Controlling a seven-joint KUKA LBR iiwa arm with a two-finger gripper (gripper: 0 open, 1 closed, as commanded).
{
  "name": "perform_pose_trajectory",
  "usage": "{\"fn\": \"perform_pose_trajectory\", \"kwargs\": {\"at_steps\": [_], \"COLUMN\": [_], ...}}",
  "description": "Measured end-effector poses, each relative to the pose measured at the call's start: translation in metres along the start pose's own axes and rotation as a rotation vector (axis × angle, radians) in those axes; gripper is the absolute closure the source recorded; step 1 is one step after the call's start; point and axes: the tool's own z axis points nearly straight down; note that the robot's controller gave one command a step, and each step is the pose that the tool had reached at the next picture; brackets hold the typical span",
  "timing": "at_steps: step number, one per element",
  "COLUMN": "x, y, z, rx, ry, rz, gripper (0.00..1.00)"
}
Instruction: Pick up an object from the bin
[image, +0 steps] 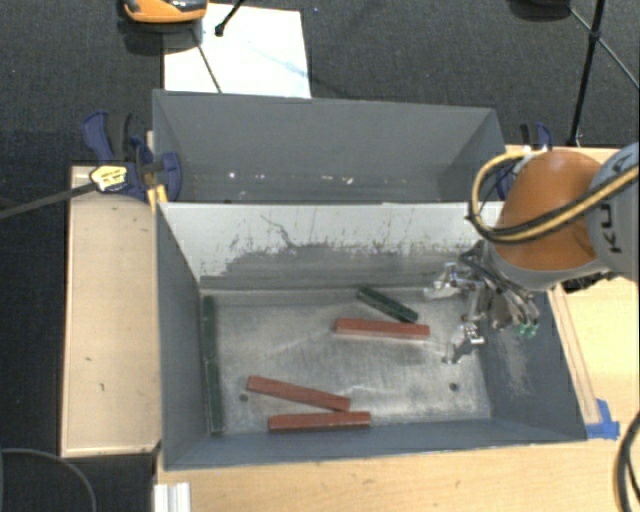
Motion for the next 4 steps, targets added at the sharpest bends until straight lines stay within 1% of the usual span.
{"fn": "perform_pose_trajectory", "kwargs": {"at_steps": [1, 2, 3, 4], "x": [-0.019, -0.030, -0.044, -0.038], "y": [0.031, 0.075, 0.082, 0.091], "z": [0.019, 0.032, 0.056, 0.051], "rx": [-0.004, -0.003, 0.001, -0.008], "ry": [0.014, 0.005, -0.014, -0.026], "rz": [-0.011, 0.066, -0.004, 0.233], "gripper": [0.00, 0.00, 0.00, 1.00]}}
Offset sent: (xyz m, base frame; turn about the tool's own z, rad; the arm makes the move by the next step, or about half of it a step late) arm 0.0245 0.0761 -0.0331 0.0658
